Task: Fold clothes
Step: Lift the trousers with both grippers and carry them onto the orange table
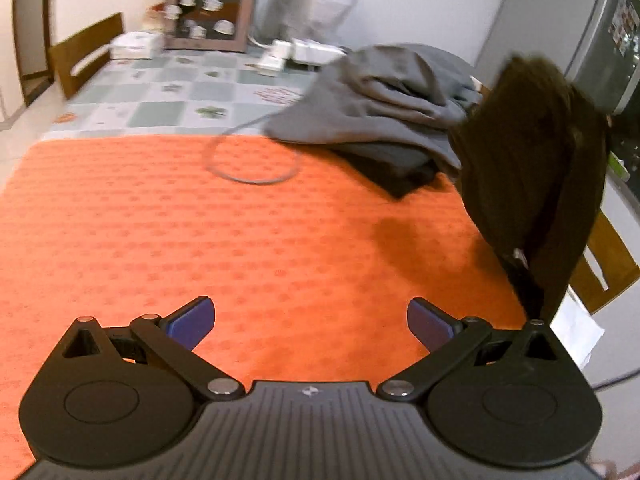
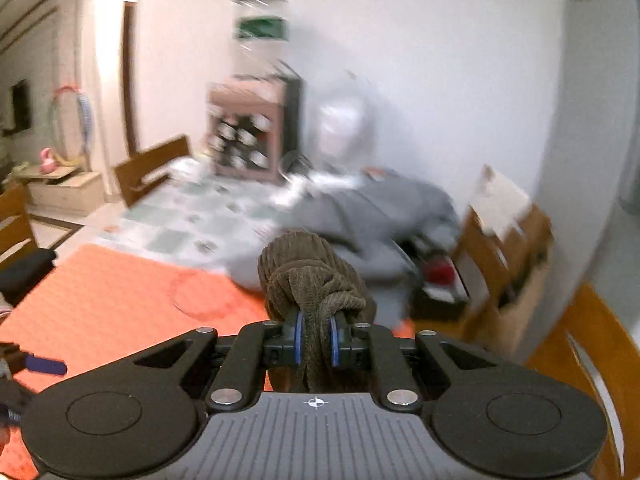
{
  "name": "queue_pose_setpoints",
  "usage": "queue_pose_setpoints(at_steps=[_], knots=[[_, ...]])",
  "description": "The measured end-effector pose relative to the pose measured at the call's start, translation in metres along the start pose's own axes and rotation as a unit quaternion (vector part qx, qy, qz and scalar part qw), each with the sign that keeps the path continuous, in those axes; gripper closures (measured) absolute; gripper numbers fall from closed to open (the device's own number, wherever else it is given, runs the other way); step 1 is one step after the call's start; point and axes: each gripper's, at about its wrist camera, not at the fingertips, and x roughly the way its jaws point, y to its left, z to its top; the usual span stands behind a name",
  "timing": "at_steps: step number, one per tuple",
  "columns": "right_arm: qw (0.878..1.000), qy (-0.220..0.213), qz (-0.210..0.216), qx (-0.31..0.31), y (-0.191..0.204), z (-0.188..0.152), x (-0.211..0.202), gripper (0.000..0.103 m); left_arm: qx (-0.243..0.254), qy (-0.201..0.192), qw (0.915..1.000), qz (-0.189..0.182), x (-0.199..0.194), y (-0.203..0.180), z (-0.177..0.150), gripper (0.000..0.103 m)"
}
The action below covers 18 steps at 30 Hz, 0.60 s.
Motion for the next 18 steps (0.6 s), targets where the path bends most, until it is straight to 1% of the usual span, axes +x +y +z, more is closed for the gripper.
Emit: queue_pose_setpoints(at_steps=[2,4,6,9,10,14,17,18], knots=[[1.0,-0.019,0.017,-0.018,0.036,0.018,0.001,0.088,0.0,-0.006,0.9999,0.008,-0.018,0.025,-0.004,0.0],[0.998,-0.028,0.038,-0.029,0.067,0.033,0.009,0.088,-0.005,-0.016,0.9997,0.018,-0.035,0.053,-0.005,0.0],[0.997,-0.024,0.064,-0.042,0.103,0.043,0.024,0.088,-0.012,-0.025,0.9992,0.029,-0.049,0.081,-0.006,0.0],[0.992,-0.006,0.098,-0.074,0.153,0.046,0.044,0.088,-0.028,-0.032,0.998,0.047,-0.064,0.116,-0.009,0.0],[0.991,0.006,0.108,-0.082,0.168,0.043,0.054,0.088,-0.034,-0.034,0.9975,0.052,-0.068,0.127,-0.009,0.0],[0.981,0.081,0.14,-0.107,0.217,0.018,0.101,0.088,-0.057,-0.033,0.9953,0.071,-0.078,0.163,-0.017,0.0],[0.972,0.132,0.152,-0.125,0.236,-0.012,0.128,0.087,-0.069,-0.029,0.994,0.08,-0.083,0.179,-0.022,0.0],[0.969,0.14,0.154,-0.129,0.239,-0.022,0.131,0.086,-0.072,-0.028,0.9937,0.081,-0.083,0.183,-0.023,0.0]])
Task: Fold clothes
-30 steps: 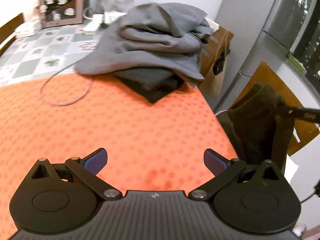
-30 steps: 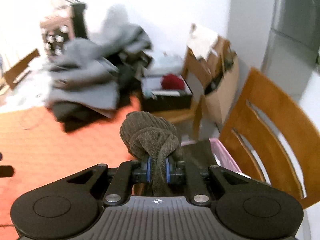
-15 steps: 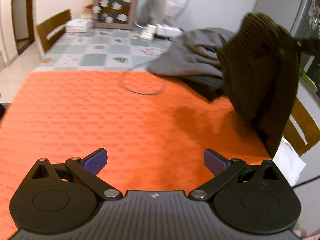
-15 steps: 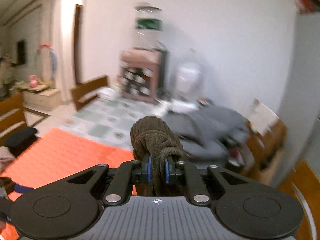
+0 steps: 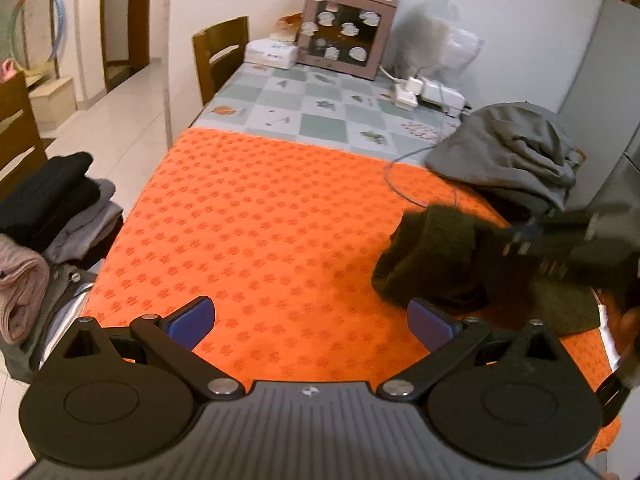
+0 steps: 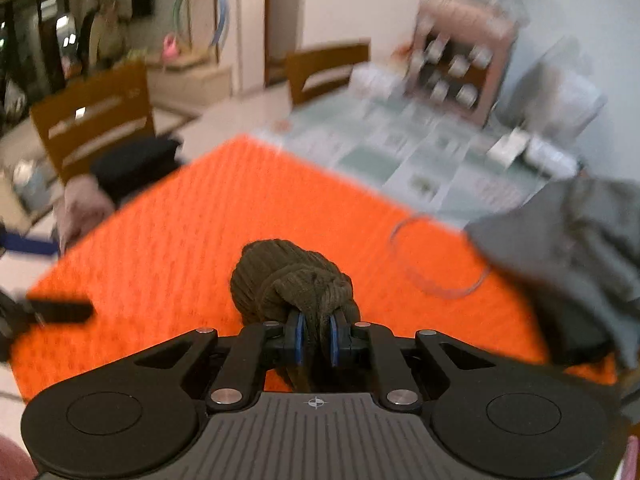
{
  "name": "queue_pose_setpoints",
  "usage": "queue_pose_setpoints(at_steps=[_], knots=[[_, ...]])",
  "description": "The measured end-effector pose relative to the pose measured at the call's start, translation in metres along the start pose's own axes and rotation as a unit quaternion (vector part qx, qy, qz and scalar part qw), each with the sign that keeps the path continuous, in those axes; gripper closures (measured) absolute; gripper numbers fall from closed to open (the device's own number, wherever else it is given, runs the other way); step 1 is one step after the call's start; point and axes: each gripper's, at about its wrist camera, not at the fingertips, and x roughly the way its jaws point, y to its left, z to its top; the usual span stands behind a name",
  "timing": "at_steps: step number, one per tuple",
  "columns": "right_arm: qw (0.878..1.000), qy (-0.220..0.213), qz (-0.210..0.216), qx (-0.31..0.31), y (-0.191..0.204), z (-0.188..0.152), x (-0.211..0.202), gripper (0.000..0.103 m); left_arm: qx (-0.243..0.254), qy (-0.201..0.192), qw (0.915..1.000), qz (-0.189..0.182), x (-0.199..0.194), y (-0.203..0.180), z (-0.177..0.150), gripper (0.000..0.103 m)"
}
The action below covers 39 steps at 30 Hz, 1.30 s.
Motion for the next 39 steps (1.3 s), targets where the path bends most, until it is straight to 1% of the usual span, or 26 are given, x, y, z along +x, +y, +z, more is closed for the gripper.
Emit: queue_pose_setpoints(at_steps=[3,4,5,7,9,12,15,16,20,24,26,29,31,33,34,35,38,39], knots=[[1.0,0.025,0.012,-0.013,0.009,-0.011,0.015,0.078,-0.005,0.005,1.0,0.001,0.002,0.007,0.0,0.0],[0.999,0.035,0.019,-0.012,0.009,-0.012,0.018,0.072,-0.004,0.006,1.0,0.0,0.006,0.005,0.002,0.0],[0.999,0.04,0.027,-0.01,0.008,-0.015,0.015,0.069,-0.004,0.007,1.0,-0.001,0.01,0.004,0.004,0.0],[0.998,0.049,0.043,-0.003,0.006,-0.02,0.011,0.058,-0.002,0.008,1.0,-0.005,0.019,-0.001,0.008,0.0],[0.997,0.053,0.053,0.012,-0.006,-0.023,0.006,0.053,0.001,0.009,0.9999,-0.013,0.027,-0.009,0.013,0.0],[0.996,0.052,0.063,0.045,-0.03,-0.032,-0.014,0.05,0.0,0.012,0.9992,-0.038,0.04,-0.022,0.023,0.0],[0.994,0.045,0.057,0.082,-0.059,-0.039,-0.033,0.046,0.005,0.018,0.9982,-0.058,0.054,-0.038,0.032,0.0],[0.993,0.043,0.053,0.095,-0.069,-0.042,-0.039,0.046,0.008,0.021,0.9977,-0.063,0.06,-0.043,0.035,0.0],[0.987,0.049,0.0,0.155,-0.117,-0.057,-0.048,0.046,0.024,0.036,0.9961,-0.077,0.084,-0.066,0.043,0.0],[0.972,0.06,-0.051,0.221,-0.167,-0.074,-0.045,0.046,0.036,0.055,0.9944,-0.083,0.112,-0.082,0.048,0.0],[0.964,0.062,-0.073,0.248,-0.192,-0.082,-0.039,0.045,0.032,0.064,0.9935,-0.088,0.125,-0.087,0.051,0.0],[0.953,0.067,-0.112,0.274,-0.226,-0.093,-0.027,0.045,0.033,0.074,0.9922,-0.094,0.141,-0.092,0.057,0.001],[0.946,0.073,-0.135,0.286,-0.249,-0.101,-0.018,0.044,0.04,0.081,0.9914,-0.094,0.15,-0.096,0.061,0.006],[0.938,0.08,-0.154,0.299,-0.27,-0.109,-0.008,0.044,0.043,0.091,0.9905,-0.093,0.16,-0.098,0.064,0.019],[0.935,0.082,-0.161,0.304,-0.28,-0.112,-0.003,0.044,0.04,0.099,0.9898,-0.094,0.165,-0.098,0.066,0.021],[0.932,0.083,-0.167,0.311,-0.29,-0.115,0.002,0.044,0.037,0.106,0.9891,-0.095,0.169,-0.098,0.068,0.026],[0.922,0.087,-0.179,0.332,-0.316,-0.123,0.016,0.043,0.026,0.124,0.9879,-0.09,0.182,-0.097,0.071,0.032],[0.919,0.084,-0.18,0.341,-0.324,-0.124,0.021,0.04,0.026,0.126,0.9878,-0.087,0.184,-0.098,0.072,0.035]])
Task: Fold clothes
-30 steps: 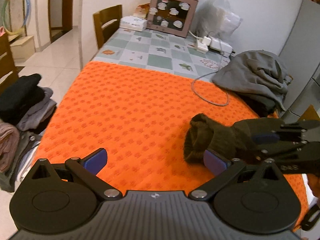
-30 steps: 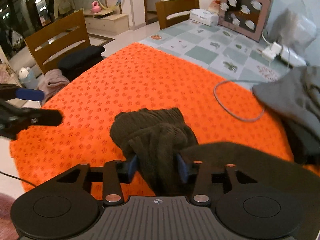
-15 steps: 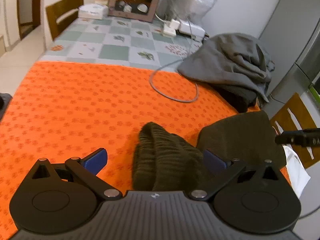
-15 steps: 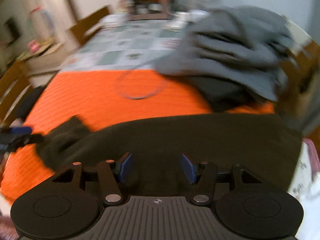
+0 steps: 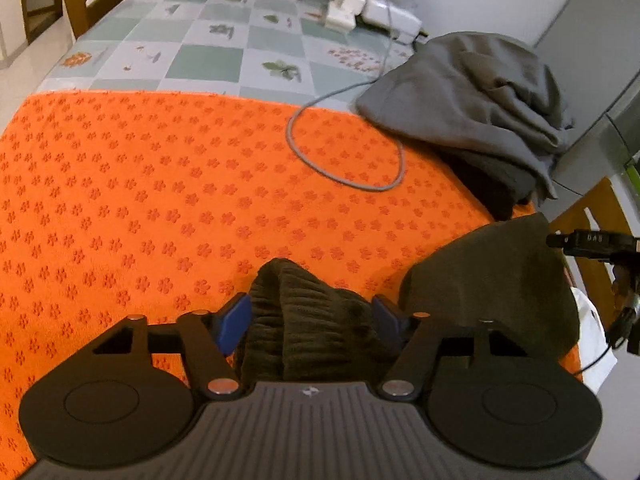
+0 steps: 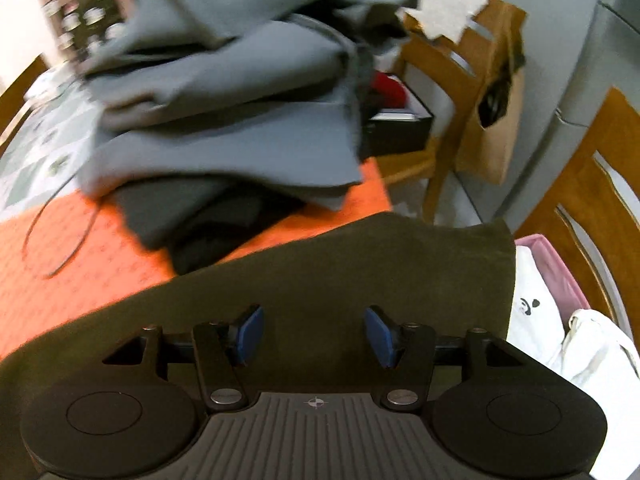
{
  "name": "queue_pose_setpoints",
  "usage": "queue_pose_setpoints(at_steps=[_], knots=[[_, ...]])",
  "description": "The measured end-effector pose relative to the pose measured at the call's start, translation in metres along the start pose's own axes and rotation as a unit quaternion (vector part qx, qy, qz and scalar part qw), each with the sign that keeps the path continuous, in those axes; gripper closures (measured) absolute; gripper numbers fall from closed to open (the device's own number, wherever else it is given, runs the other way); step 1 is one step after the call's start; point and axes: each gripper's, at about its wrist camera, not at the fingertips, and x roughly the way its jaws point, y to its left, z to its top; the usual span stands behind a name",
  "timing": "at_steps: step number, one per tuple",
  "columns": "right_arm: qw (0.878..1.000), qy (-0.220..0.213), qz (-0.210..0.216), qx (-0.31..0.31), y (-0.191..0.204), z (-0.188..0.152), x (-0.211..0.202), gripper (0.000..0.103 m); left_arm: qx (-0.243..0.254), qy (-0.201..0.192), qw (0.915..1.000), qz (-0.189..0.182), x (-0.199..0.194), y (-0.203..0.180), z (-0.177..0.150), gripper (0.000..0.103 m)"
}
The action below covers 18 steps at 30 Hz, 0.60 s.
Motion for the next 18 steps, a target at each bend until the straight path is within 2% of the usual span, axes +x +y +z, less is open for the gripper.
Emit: queue_pose_setpoints(at_steps=[1,4,6,8,10,12,14,16,17,18], knots=[[1.0,0.0,0.0,0.01,-0.005,0.004,0.007,0.037,-0.001,-0.001,1.0,0.0,0.001,0.001,0.001,0.036],[0.997,0.001,0.021,0.078,-0.025,0.015,0.025,0.035,-0.007,-0.006,1.0,-0.001,0.002,0.003,0.004,0.049],[0.992,0.001,0.033,0.119,-0.037,0.021,0.035,0.034,-0.024,-0.001,0.9996,-0.017,0.001,0.006,0.007,0.064],[0.99,-0.003,0.035,0.137,-0.043,0.026,0.041,0.032,-0.04,0.005,0.9986,-0.034,0.0,0.009,0.009,0.065],[0.99,-0.006,0.032,0.139,-0.046,0.031,0.046,0.026,-0.042,0.01,0.9985,-0.035,0.0,0.008,0.007,0.065],[0.991,0.001,0.02,0.129,-0.045,0.037,0.052,0.025,-0.04,0.014,0.9984,-0.037,0.0,0.008,0.004,0.065],[0.993,0.009,-0.002,0.116,-0.042,0.041,0.057,0.032,-0.052,0.021,0.9972,-0.048,0.001,0.009,0.001,0.065],[0.994,0.007,-0.027,0.101,-0.038,0.039,0.055,0.056,-0.065,0.028,0.9958,-0.058,0.002,0.01,-0.001,0.064],[0.995,0.005,-0.036,0.096,-0.038,0.038,0.054,0.06,-0.065,0.031,0.9955,-0.062,0.004,0.009,-0.003,0.062],[0.994,0.001,-0.038,0.099,-0.041,0.037,0.051,0.076,-0.064,0.035,0.9952,-0.065,0.006,0.008,-0.005,0.062]])
